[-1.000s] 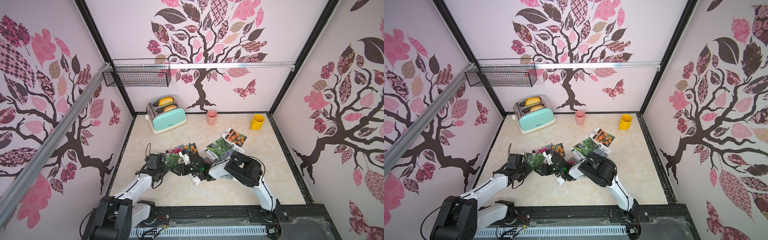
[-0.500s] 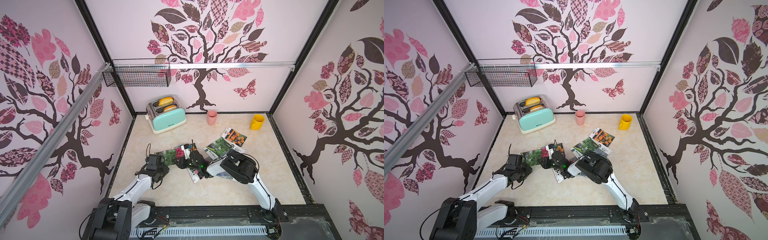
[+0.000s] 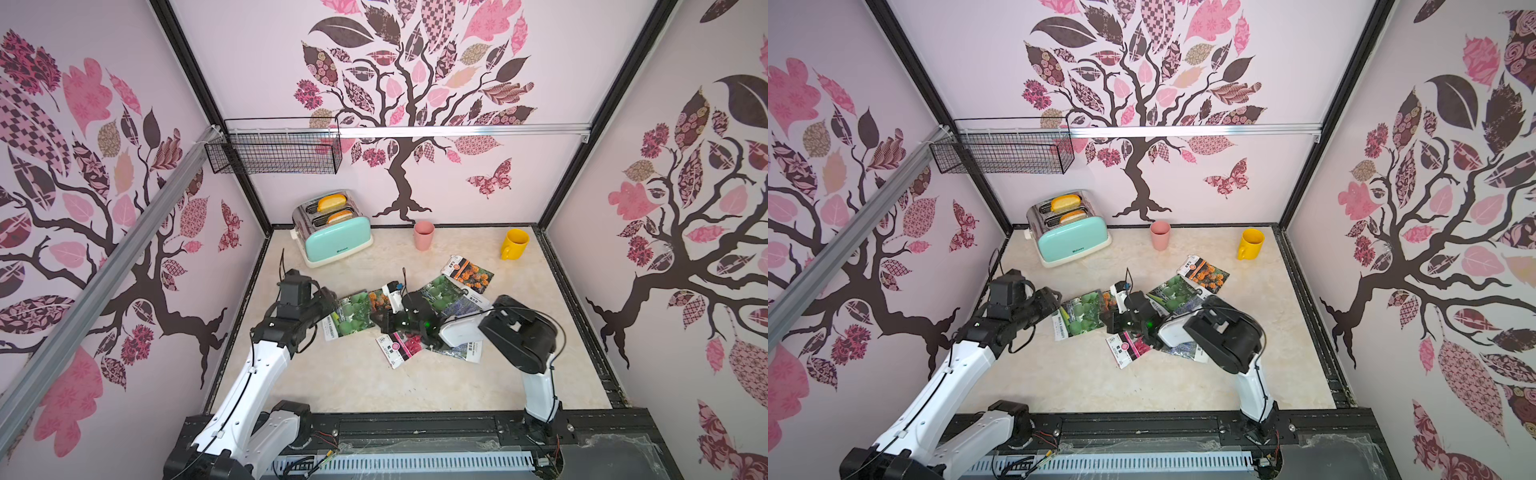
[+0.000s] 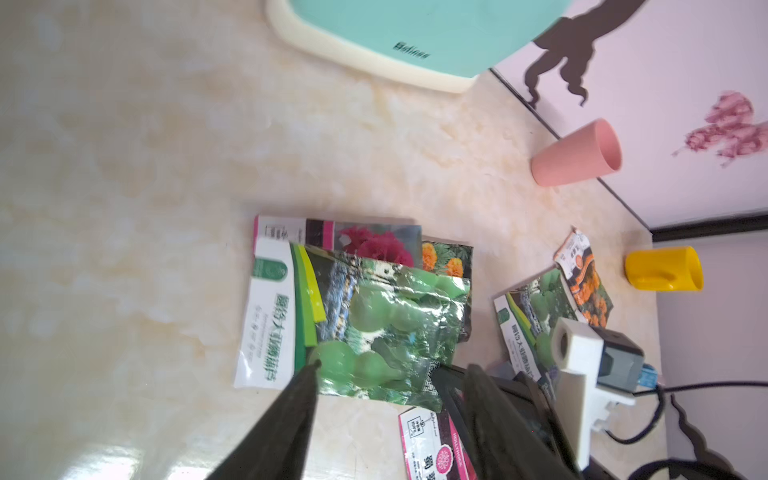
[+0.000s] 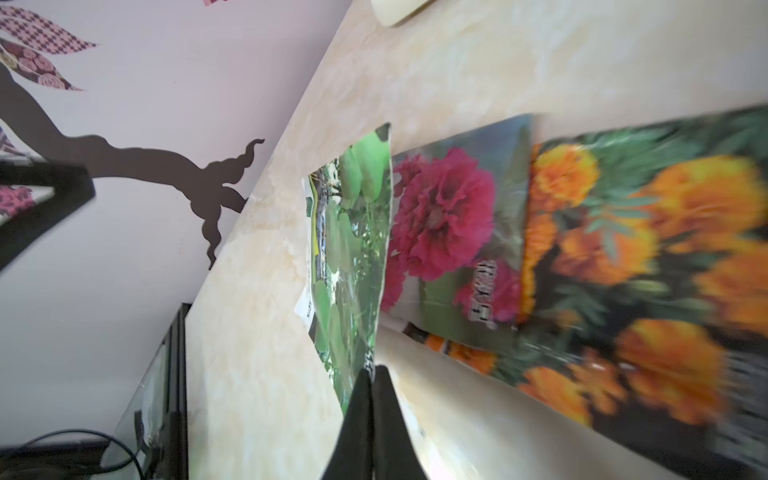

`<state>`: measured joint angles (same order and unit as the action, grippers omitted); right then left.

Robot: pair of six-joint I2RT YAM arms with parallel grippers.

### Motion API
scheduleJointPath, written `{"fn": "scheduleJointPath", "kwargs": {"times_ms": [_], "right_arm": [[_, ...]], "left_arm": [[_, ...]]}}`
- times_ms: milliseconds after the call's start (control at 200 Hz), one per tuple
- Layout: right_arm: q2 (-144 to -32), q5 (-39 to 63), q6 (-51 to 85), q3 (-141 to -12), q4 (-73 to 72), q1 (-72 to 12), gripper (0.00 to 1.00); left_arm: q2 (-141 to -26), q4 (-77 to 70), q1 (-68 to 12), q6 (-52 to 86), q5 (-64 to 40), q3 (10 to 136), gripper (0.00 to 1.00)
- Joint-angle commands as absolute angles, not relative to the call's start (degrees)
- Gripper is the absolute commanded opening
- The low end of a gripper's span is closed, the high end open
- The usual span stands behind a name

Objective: Arrange the seed packets in a row
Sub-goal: Pick up the seed packet from the center of the board.

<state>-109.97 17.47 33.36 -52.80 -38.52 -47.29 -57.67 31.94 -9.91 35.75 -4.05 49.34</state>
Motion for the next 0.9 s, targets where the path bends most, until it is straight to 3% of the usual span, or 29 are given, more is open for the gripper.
{"fn": "scheduleJointPath", "kwargs": {"times_ms": [0,165,425,640,895], "right_arm": [[-99.4,22.0,19.4,-51.0,-19.7,-45.3,0.00],[-87.5,23.2,8.7,-51.1,-1.4,-43.6,0.00],[-79.9,30.7,4.8,-52.5,7.5,-38.6,0.00],[-79.3,34.1,5.6,-53.1,7.6,-35.3,0.00],[-78.6,36.8,6.4,-55.3,7.7,-34.7,0.00]], "left_arm": [[-64.2,35.1,-10.2,22.1,-10.4,55.3,0.68],[-72.0,34.7,-12.9,8.6,-15.2,63.7,0.72],[-76.0,29.6,-18.0,-11.6,-28.9,64.1,0.72],[-76.1,21.8,-18.4,-13.0,-40.3,58.0,0.73],[-80.3,20.2,-20.8,-17.0,-42.7,56.3,0.73]]}}
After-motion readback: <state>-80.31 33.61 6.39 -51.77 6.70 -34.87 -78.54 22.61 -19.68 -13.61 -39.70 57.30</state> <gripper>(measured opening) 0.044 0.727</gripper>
